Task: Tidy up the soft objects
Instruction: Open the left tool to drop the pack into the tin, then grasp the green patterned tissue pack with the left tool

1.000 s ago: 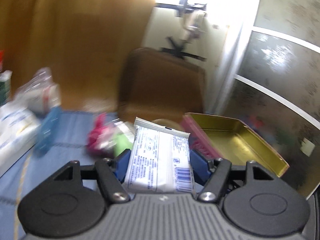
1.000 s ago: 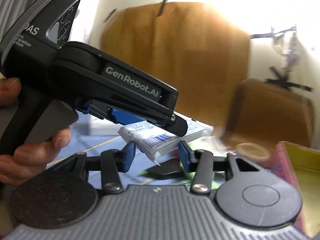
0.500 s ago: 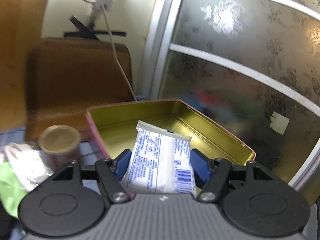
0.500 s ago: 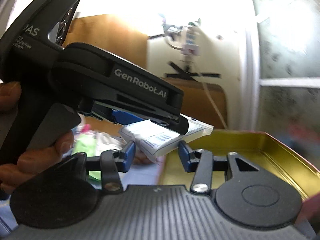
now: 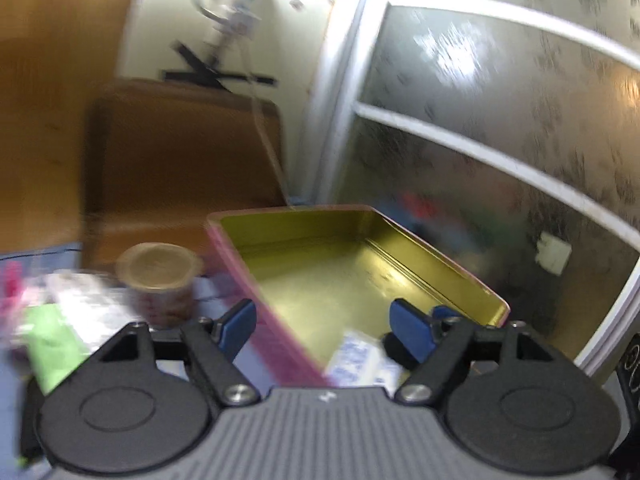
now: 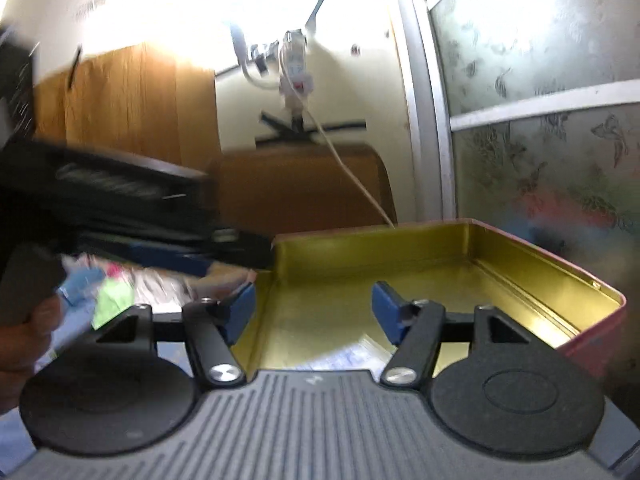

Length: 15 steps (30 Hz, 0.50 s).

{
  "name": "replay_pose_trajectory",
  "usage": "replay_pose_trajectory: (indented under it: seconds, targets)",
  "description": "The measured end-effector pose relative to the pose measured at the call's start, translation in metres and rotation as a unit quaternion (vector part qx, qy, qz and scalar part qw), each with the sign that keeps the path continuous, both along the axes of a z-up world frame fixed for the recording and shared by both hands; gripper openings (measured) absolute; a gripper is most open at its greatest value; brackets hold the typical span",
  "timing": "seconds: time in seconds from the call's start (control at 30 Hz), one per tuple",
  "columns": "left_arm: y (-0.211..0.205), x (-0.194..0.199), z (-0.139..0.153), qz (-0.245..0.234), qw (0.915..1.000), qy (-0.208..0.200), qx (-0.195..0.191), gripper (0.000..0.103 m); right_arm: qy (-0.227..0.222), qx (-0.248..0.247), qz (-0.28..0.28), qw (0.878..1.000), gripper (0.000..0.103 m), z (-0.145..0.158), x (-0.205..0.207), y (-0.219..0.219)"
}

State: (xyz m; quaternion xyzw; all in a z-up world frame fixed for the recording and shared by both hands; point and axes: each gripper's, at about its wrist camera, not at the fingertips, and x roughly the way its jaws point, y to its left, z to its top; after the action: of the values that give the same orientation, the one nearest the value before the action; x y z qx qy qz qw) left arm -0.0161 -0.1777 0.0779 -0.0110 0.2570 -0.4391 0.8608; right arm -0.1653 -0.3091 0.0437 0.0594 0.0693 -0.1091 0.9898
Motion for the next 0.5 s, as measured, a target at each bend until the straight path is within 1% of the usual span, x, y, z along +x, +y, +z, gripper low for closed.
replay_pose_trajectory:
  seconds: [0.07,0.1,0.2,0.27,0.33,0.43,0.5]
  targets:
    - [0.032,0.002,0.002,0.028,0.9996,-0.006,-0.005,0.077,-0.013,-0.002,0.030,0.999,0.067,0.004,0.000,0.011]
    - [0.047,0.004,0.001,0.043,0.9990,-0.006,-0.006,0.077,-0.014,-0.008,0.055,0.998,0.067,0.005,0.001,0.022]
    - [0.095,0.010,-0.009,0.088,0.9960,0.011,-0.009,0.077,0.009,-0.029,0.129,0.991,0.067,0.003,0.008,0.057]
    - [0.122,0.016,-0.020,0.112,0.9931,0.032,-0.012,0.077,0.039,-0.040,0.181,0.982,0.067,-0.004,0.017,0.082]
    - [0.144,0.020,-0.032,0.128,0.9900,0.056,-0.016,0.077,0.082,-0.054,0.220,0.971,0.067,-0.016,0.028,0.106]
    - [0.164,0.024,-0.049,0.139,0.9866,0.083,-0.019,0.077,0.137,-0.097,0.238,0.957,0.067,-0.037,0.045,0.133]
    - [0.173,0.024,-0.061,0.143,0.9846,0.098,-0.021,0.077,0.167,-0.111,0.241,0.950,0.069,-0.046,0.059,0.141]
